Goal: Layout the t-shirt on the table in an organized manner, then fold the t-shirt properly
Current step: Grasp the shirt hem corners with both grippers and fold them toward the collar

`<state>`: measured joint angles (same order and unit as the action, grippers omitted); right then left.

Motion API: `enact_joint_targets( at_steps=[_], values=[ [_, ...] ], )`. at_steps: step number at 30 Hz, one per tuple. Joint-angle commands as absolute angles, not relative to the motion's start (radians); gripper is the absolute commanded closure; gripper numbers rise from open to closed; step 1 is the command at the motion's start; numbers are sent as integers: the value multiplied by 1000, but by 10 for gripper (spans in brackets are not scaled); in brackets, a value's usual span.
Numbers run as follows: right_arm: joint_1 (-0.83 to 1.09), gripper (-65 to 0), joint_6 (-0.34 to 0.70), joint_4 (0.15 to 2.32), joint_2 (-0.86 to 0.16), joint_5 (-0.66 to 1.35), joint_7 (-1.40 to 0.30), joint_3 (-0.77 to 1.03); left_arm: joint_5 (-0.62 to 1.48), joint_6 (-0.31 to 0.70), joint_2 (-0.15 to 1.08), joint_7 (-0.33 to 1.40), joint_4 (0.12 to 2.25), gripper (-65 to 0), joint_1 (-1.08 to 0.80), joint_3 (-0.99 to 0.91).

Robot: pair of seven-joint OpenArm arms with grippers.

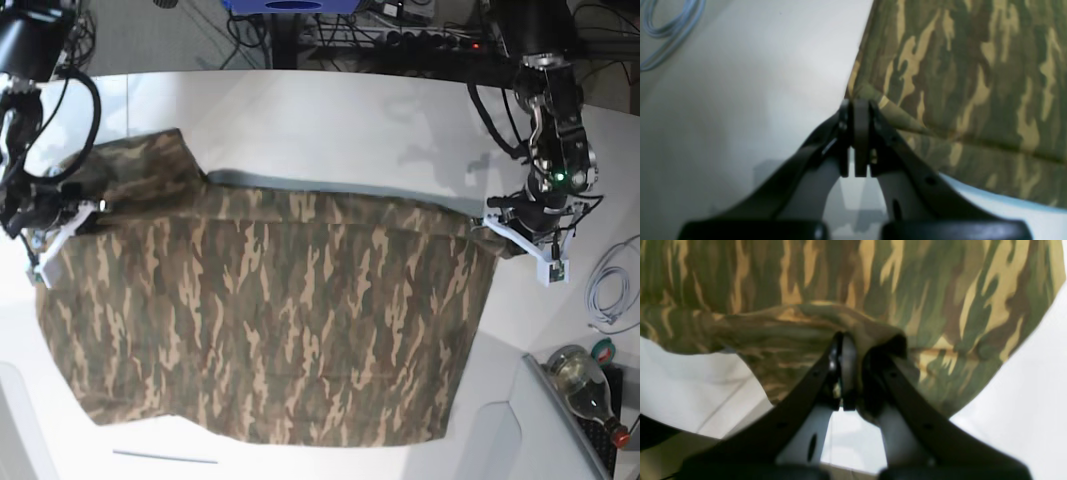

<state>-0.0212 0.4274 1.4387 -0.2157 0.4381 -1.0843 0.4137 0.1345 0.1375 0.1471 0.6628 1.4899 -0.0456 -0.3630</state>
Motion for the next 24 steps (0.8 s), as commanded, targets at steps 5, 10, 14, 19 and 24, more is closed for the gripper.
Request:
enact_joint_targets(
  at_steps=[5,10,14,19,24],
  values=[
    [-111,-2,426,1314,-274,440,-1015,418,139,136,159,638,1402,0,45,-366],
    [-159,-2,426,1268,-275,440,-1007,417,139,134,159,638,1325,0,116,-366],
    [-193,-2,426,1257,-274,440,-1003,417,139,133,159,638,1313,0,142,-366],
    [-257,-2,426,1161,-286,435,-964,415,139,133,159,638,1285,0,168,-366],
    [-312,-2,426,1036,-298,369,-858,323,139,133,159,627,1202,0,214,-366]
  ],
)
